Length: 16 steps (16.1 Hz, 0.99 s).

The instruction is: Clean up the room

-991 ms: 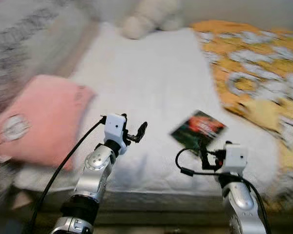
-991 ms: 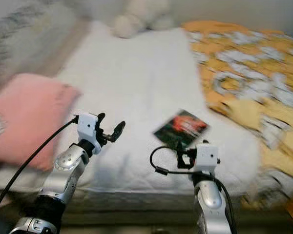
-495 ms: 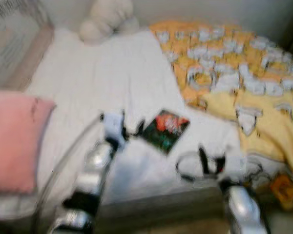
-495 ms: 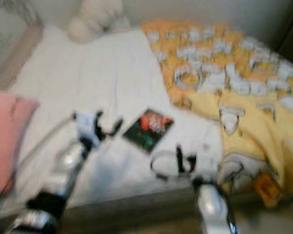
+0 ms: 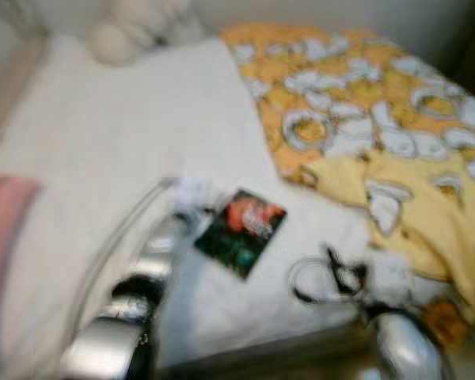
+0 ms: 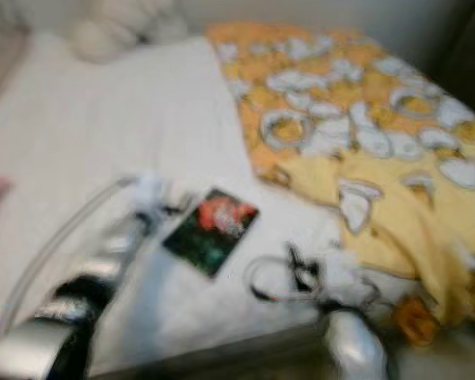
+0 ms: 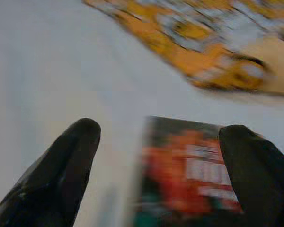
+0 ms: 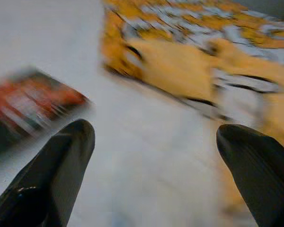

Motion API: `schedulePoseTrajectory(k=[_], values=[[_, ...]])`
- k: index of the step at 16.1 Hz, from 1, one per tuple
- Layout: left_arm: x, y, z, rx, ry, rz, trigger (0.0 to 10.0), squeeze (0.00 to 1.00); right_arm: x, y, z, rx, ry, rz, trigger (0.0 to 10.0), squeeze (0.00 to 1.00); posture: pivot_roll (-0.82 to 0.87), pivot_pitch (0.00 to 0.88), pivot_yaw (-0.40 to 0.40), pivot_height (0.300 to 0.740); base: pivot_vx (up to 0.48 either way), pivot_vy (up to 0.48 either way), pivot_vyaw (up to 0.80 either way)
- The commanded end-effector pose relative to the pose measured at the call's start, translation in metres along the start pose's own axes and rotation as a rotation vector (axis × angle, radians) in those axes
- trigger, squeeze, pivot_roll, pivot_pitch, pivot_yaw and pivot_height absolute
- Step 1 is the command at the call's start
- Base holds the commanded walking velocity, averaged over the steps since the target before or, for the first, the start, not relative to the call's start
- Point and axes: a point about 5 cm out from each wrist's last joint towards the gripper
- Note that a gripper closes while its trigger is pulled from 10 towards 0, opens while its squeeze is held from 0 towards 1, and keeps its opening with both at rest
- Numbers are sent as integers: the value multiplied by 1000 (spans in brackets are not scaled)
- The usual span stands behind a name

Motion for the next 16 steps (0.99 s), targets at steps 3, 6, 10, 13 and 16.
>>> schedulePoseTrajectory(k=[3, 6, 10, 13, 16], values=[[5, -20, 15, -26, 151, 120, 10000, 0, 29, 10, 6, 3, 65, 10, 10000, 0, -207, 39, -108, 740, 0, 0, 0], [8, -19, 31, -14, 280, 116, 10000, 0, 75, 1, 7, -2, 75, 115, 10000, 0, -275, 113, -129, 740, 0, 0, 0], [22, -27, 61, 48, 414, 152, 10000, 0, 92, 0, 13, -24, 107, 182, 10000, 0, -257, 128, -129, 740, 0, 0, 0], [30, -42, 67, 171, 412, 204, 10000, 0, 91, 0, 17, -42, 125, 203, 10000, 0, -238, 125, -121, 740, 0, 0, 0], [36, -47, 73, 221, 405, 194, 10000, 0, 89, -1, 19, -47, 132, 209, 10000, 0, -231, 117, -112, 740, 0, 0, 0]])
Point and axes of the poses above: a point about 5 cm out from each wrist's last joint towards the gripper, its own x axis pointing back from the gripper into the wrist, its own y axis along the axis of the wrist's last joint, z = x × y, and after that the axes turned 2 degrees about x, right-handed
